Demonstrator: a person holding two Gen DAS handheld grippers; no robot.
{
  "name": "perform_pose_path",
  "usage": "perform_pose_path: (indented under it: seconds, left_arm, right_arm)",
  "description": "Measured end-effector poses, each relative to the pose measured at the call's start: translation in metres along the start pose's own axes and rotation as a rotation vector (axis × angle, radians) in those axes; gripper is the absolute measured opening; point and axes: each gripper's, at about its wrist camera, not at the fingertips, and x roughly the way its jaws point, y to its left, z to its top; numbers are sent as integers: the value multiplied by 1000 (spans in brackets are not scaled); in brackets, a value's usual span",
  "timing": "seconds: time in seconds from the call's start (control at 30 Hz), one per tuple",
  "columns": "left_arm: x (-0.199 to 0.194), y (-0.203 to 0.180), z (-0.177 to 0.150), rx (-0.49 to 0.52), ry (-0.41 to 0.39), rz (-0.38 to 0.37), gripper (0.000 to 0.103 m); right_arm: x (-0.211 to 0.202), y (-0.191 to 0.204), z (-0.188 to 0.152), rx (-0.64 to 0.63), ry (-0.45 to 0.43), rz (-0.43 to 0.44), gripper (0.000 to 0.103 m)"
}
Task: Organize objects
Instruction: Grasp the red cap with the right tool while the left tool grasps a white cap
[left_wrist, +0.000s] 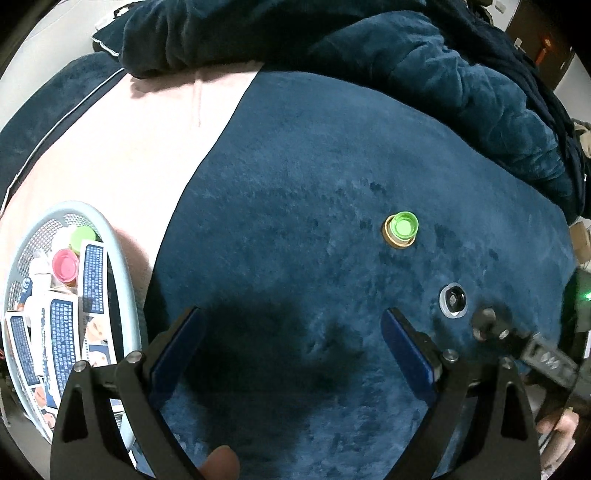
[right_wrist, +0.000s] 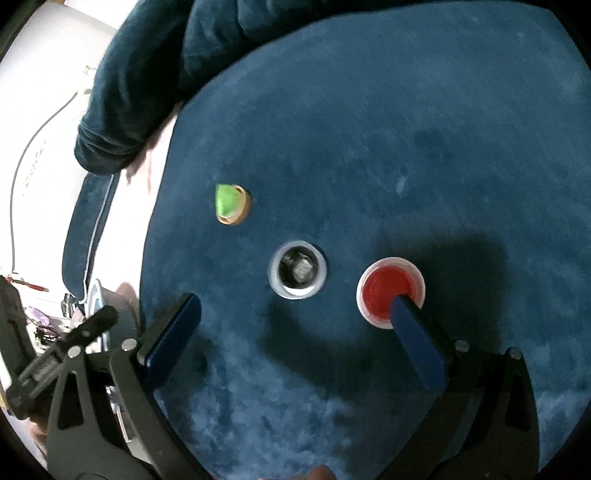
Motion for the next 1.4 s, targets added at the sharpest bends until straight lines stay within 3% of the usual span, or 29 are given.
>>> perform_pose_path:
  seconds: [0.07, 0.23, 0.33, 0.47, 0.63, 0.8, 0.87, 0.9, 1.07, 1.17, 1.4]
  left_arm:
    - [2, 1, -1, 4, 6, 6, 97]
    - [5, 3, -3, -11, 24, 4, 97]
    - [6, 3, -4, -1, 30, 16, 97]
    - [8, 2, -5, 9, 36, 28, 97]
    - [10, -1, -6, 31, 42, 42, 97]
    - [12, -8, -7, 57, 49, 51, 97]
    - [12, -11, -9, 74, 51, 54, 97]
    - [13, -15, -10, 86, 54, 55, 97]
    - [20, -44, -17, 164, 91, 41, 97]
    - [22, -83, -26, 277, 91, 2, 97]
    - [27, -183, -49, 533, 41, -146, 96]
  right_arm:
    - [5, -11, -8, 35, 48, -4, 103]
    - [-13, -24, -16, 136, 61, 76, 103]
    - [-16, -28, -22, 198, 110, 51, 103]
    - [-30, -22, -20, 185, 84, -36, 103]
    - [-30, -16, -17, 83, 66, -276, 101]
    - [-20, -18, -15, 37, 95, -346, 74]
    - [-19, -16, -14, 5, 96, -359, 49]
    - [-20, -16, -13, -1, 95, -352, 32]
    - [-47, -29, -7, 109, 38, -247, 32]
    - [-76, -40, -5, 216, -23, -224, 32]
    - [-118, -45, -16, 263, -119, -252, 32]
